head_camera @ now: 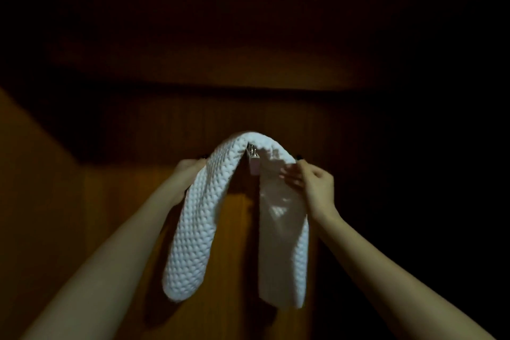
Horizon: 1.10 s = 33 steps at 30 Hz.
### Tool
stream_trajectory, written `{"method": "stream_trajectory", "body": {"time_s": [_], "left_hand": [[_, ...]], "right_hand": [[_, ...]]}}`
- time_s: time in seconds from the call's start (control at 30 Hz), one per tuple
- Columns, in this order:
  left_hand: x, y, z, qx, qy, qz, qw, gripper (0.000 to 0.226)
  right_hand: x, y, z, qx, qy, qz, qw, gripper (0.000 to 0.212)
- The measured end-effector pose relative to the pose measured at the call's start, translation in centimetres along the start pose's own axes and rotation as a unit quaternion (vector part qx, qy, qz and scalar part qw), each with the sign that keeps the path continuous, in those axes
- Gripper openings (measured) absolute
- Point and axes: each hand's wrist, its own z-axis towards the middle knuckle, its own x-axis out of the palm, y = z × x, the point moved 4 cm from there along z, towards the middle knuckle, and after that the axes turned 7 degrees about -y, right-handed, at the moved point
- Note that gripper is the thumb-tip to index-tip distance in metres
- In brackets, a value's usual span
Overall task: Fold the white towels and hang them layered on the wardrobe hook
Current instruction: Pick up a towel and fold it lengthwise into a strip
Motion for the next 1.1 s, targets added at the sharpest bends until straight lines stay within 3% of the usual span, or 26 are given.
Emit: {"method": "stream_trajectory", "body": {"time_s": [0.1,0.2,0.23,0.3,0.47,0.6,0.73,0.97,1.1], "left_hand": [[0.3,-0.7,-1.9,0.072,-0.041,-0.013,0.996,0.026],[0.7,-2.2,-4.6,0.185,-0.036,-0.017,0.982,0.035],[1.2,-2.5,-5.2,0.216,-0.017,-0.007,0.976,0.039],[2.5,-3.0,-6.6,0.263,0.014,0.034,0.964,0.050],[3.6,-3.1,-7.8,0.349,-0.021,0.127,0.928,0.058],[2.3,-3.3,-7.5,0.373,-0.056,0.184,0.908,0.057],[1.1,-2.5,-8.3,0.386,-0.080,0.236,0.888,0.054],[0.7,-2.6,-8.2,0.383,-0.139,0.113,0.906,0.048],[0.1,-1.4,-8.2,0.367,-0.158,0.131,0.907,0.051]], "right_hand": [[-0.8,1.6,-0.1,-0.137,-0.027,-0.091,0.986,0.008],[0.7,0.9,0.2,-0.149,0.048,-0.278,0.948,0.052],[1.3,0.3,0.0,-0.136,0.081,-0.318,0.935,0.058],[2.4,-1.0,-0.5,-0.151,0.117,-0.359,0.914,0.045],[2.8,-2.3,-0.4,-0.145,0.088,-0.340,0.925,0.019],[2.6,0.4,1.5,-0.190,0.038,-0.334,0.922,0.022],[3.1,3.3,2.7,-0.239,0.077,-0.335,0.908,0.019],[4.1,4.2,3.7,-0.256,0.097,-0.313,0.909,0.016],[6.0,3.7,4.2,-0.261,0.110,-0.316,0.905,0.015]]}}
